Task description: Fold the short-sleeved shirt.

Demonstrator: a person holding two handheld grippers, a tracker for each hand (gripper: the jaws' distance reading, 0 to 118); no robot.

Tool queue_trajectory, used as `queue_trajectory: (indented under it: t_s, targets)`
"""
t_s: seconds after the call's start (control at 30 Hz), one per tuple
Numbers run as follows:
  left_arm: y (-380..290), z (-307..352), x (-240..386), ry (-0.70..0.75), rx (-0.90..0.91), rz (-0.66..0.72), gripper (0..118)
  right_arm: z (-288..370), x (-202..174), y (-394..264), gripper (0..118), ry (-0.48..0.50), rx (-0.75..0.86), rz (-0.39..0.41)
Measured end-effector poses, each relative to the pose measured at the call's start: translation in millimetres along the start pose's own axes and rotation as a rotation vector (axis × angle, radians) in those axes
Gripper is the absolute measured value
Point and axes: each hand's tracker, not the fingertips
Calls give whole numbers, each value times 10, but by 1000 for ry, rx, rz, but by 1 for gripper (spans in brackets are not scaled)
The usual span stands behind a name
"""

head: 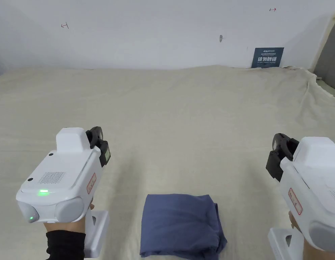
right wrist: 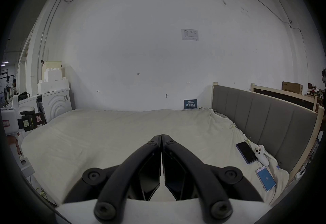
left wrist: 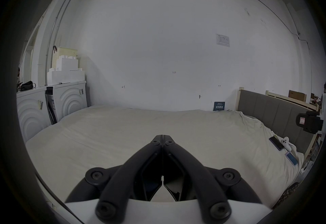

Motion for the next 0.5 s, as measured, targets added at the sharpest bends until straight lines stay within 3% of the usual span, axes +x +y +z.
queue_trajectory:
  t_s: [0.23,0.5]
  targets:
    - [-48,-4,-5,-10,-15,20,0,-173,-265,-266,0,68,-78,-14]
    - [-251,-25,-102,-26,-84,30,0,-581,-788,-1169,0,201,-283,-2]
